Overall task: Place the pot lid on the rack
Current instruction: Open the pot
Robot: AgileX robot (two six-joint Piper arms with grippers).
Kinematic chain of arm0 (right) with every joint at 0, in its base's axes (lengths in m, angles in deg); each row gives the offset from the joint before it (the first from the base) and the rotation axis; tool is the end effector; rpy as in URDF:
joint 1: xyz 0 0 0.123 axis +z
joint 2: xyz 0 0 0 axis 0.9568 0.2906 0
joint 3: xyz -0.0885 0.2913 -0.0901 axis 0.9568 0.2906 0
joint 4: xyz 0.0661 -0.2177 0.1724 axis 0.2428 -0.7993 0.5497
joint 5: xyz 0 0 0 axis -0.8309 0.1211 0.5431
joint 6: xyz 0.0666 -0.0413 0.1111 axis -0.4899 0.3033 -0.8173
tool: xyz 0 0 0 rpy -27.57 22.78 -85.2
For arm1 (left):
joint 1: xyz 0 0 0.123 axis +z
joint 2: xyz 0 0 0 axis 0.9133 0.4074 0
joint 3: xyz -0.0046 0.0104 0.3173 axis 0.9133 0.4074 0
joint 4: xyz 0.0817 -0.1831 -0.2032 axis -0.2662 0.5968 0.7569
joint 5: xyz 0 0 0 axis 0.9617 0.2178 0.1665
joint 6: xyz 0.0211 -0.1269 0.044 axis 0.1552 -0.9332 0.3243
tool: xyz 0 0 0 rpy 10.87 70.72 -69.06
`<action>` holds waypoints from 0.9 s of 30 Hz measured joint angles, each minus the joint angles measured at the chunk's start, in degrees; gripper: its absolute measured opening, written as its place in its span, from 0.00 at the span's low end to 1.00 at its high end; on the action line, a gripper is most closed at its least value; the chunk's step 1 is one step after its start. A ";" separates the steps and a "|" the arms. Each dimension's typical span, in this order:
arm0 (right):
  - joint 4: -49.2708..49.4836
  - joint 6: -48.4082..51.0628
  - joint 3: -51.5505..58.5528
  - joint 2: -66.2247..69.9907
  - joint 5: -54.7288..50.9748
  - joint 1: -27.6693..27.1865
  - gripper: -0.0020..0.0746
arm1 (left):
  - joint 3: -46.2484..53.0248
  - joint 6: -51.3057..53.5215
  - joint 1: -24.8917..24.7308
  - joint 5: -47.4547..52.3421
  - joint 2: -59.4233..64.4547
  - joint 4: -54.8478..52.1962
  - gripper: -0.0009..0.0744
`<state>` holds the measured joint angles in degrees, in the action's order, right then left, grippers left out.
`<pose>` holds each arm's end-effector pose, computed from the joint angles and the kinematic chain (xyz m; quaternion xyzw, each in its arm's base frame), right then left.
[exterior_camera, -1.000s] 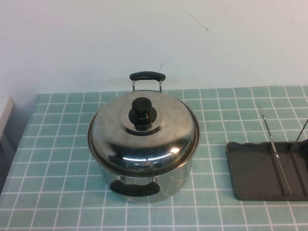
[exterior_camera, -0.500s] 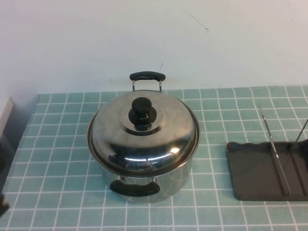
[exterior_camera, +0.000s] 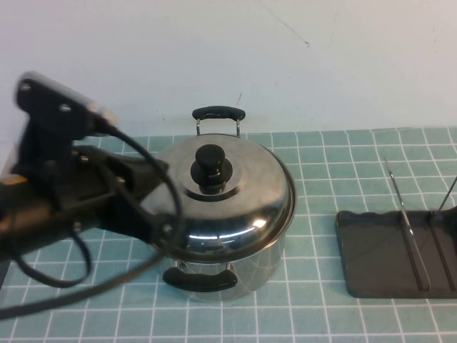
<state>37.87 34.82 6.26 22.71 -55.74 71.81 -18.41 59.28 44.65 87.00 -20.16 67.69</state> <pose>0.0978 -0.0044 0.1617 -0.0878 0.7912 -0.0903 0.5985 0.2546 -0.1347 0.3347 0.2283 0.7909 -0.1962 0.5327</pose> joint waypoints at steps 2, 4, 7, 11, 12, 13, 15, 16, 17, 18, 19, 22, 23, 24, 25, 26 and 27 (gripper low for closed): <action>0.00 0.00 0.00 0.00 0.00 0.00 0.02 | 0.00 0.72 -4.08 -4.32 2.02 0.26 0.01; 0.00 0.00 0.00 0.00 0.00 0.00 0.02 | 0.00 -2.29 -6.87 -8.81 3.19 -1.19 0.01; 0.00 0.00 0.00 0.00 0.00 0.00 0.02 | 0.00 -17.94 -9.56 -15.78 4.76 -12.38 0.02; 0.00 0.00 0.00 0.00 0.00 0.00 0.02 | 0.00 -43.11 -9.82 -23.97 6.53 -34.88 0.22; 0.00 0.00 0.00 0.00 0.00 0.00 0.02 | 0.00 -46.78 -9.82 -25.17 6.91 -38.65 0.31; 0.00 0.00 0.00 0.00 0.00 0.00 0.02 | 0.00 -50.29 -9.82 -26.46 7.38 -42.37 0.39; 0.00 0.00 0.00 0.00 0.00 0.00 0.02 | 0.43 -54.48 -9.82 -30.42 8.69 -46.87 0.59; 0.00 0.00 0.00 0.00 0.00 0.00 0.02 | 0.90 -55.52 -9.92 -32.50 9.55 -48.05 0.67; 0.00 0.00 0.00 0.00 0.00 0.00 0.02 | 1.36 -56.11 -9.92 -34.21 10.33 -48.73 0.72; 0.00 0.00 0.00 0.00 0.00 0.00 0.02 | 2.00 -56.57 -9.92 -36.34 11.45 -49.19 0.77; 0.00 0.00 0.00 0.00 0.00 0.00 0.02 | 2.65 -56.81 -9.92 -38.59 12.67 -49.29 0.81; 0.00 0.00 0.00 0.00 0.00 0.00 0.02 | 4.18 -57.07 -9.92 -45.47 16.61 -48.89 0.85; 0.00 0.00 0.00 0.00 0.00 0.00 0.02 | 4.32 -57.07 -9.92 -47.04 17.78 -48.59 0.85; 0.00 0.00 0.00 0.00 0.00 0.00 0.02 | 4.40 -57.07 -9.92 -48.90 19.26 -48.21 0.86; 0.00 0.00 0.00 0.00 0.00 0.00 0.02 | 4.45 -57.15 -9.92 -50.77 20.72 -48.08 0.86; 0.00 0.00 0.00 0.00 0.00 0.00 0.02 | 4.45 -57.19 -9.92 -52.56 22.38 -47.95 0.86; 0.00 0.00 0.00 0.00 0.00 0.00 0.02 | 4.45 -57.19 -9.92 -53.94 23.48 -47.83 0.86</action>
<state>37.87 34.82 6.26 22.71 -55.74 71.81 -13.96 2.09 34.74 33.06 3.32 19.86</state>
